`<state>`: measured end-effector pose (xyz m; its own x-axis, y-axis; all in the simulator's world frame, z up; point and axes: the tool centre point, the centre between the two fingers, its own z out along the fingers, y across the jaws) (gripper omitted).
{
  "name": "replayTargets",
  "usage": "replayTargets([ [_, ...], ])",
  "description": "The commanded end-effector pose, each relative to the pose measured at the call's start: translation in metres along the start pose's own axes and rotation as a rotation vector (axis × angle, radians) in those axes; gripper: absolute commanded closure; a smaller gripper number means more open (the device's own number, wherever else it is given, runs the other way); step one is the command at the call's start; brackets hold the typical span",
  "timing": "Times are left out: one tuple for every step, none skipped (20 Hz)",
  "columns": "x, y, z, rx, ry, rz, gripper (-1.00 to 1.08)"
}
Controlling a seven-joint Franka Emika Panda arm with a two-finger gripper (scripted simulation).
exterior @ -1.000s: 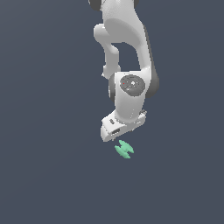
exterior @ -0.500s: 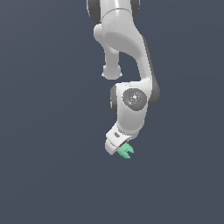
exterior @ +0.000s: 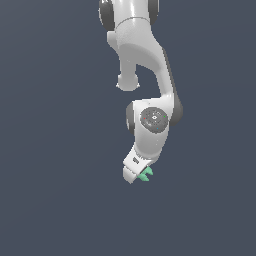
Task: Pick up the object and move it to a goal position.
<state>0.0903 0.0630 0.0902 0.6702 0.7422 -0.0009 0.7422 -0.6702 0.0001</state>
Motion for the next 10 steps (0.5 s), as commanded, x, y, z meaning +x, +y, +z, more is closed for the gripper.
replayTargets([
  [0.001,0.000,0.001,0.000,0.001,-0.008,-0.92],
  [0.000,0.000,0.000,0.000,0.000,-0.003,-0.92],
  [0.000,0.000,0.001,0.000,0.000,-0.003,-0.92],
  [0.000,0.000,0.002,0.000,0.000,-0.003,-0.92],
  [0.000,0.000,0.004,0.000,0.000,-0.004,-0.92],
  [0.000,0.000,0.007,0.000,0.000,-0.004,-0.92],
  [0.000,0.000,0.011,0.000,0.000,-0.004,-0.92],
  [0.000,0.000,0.016,0.000,0.000,-0.005,-0.92],
  [0.000,0.000,0.021,0.000,0.000,-0.005,-0.92],
  [0.000,0.000,0.027,0.000,0.001,-0.006,-0.92],
])
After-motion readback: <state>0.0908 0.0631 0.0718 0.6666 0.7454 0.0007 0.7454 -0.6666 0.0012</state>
